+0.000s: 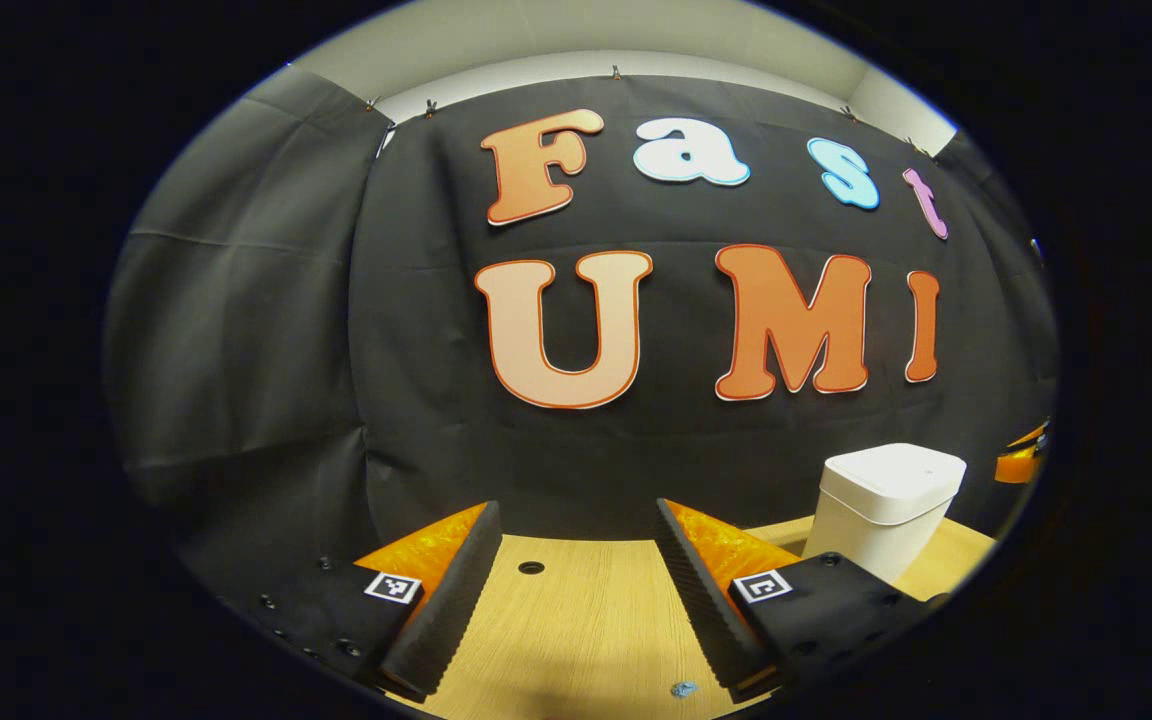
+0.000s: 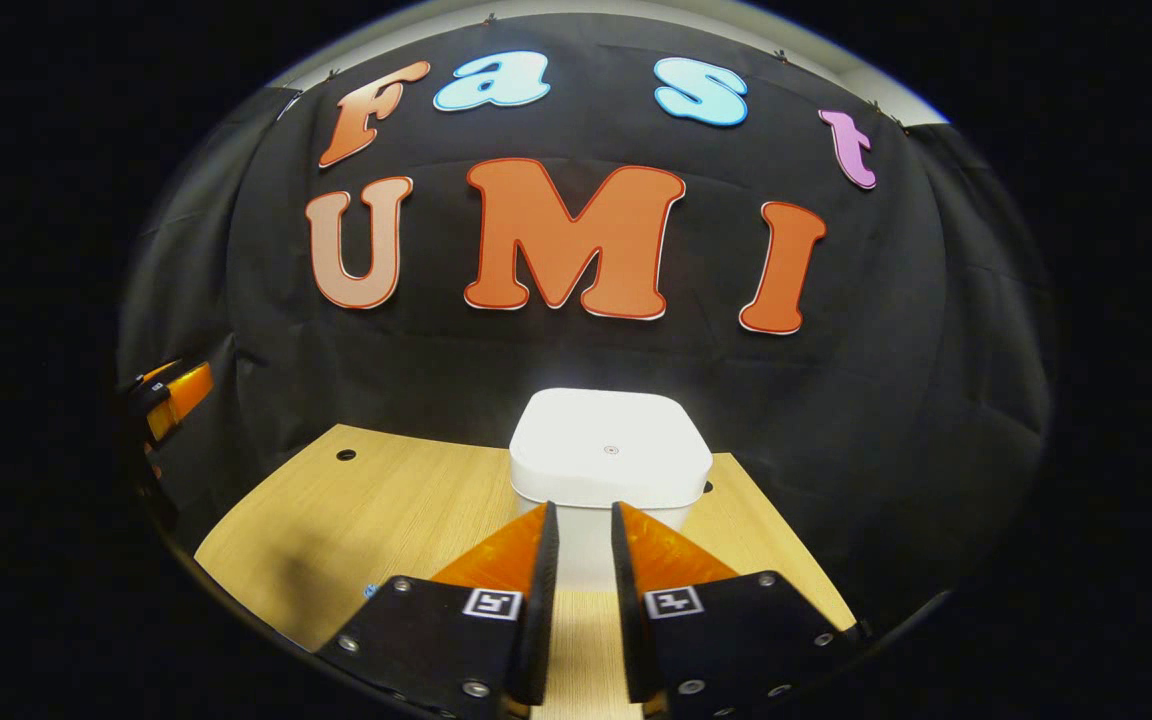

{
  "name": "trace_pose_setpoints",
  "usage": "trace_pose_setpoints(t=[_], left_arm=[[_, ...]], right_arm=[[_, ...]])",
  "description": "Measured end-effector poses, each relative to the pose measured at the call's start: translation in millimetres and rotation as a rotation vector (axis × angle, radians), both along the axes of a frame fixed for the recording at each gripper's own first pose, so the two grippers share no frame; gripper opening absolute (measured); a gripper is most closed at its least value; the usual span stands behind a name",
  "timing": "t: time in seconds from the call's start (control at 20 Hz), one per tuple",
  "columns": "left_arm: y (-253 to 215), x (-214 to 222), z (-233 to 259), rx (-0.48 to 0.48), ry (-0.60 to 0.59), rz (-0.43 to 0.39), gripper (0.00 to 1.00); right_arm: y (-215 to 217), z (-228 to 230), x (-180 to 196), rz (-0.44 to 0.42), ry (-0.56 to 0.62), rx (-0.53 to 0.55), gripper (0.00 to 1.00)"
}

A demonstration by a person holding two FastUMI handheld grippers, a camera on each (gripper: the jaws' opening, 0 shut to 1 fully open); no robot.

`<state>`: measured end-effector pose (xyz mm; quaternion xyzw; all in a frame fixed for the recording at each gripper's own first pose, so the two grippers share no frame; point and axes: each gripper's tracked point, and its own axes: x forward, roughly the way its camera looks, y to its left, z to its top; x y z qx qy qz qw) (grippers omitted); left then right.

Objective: Press the lid of the desktop garbage bin to open it, pick up the crumpled paper on the desktop and throw it into the bin, then pick up the pop can on the desktop and drop it into the bin, and finally close the garbage bin lid.

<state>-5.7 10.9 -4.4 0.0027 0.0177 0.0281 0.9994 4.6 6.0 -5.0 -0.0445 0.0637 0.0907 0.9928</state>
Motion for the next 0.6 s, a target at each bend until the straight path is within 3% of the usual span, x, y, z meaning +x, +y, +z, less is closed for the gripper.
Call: trace_pose_setpoints(t=[0.1,0.35,0.6], left_arm=[[0.9,1.1,-0.7,0.000,0.002,0.001,0.97],[7.1,5.6,-7.7,0.002,0.012,0.012,0.97],[13.6,12.0,-12.6,0.005,0.017,0.023,0.98]], right_arm=[[2.1,-1.5,0.9,0.008,0.021,0.011,0.18],[2.0,-3.8,7.2,0.020,0.049,-0.004,0.02],[-4.9,-2.4,15.1,0.043,0.116,-0.015,0.01]])
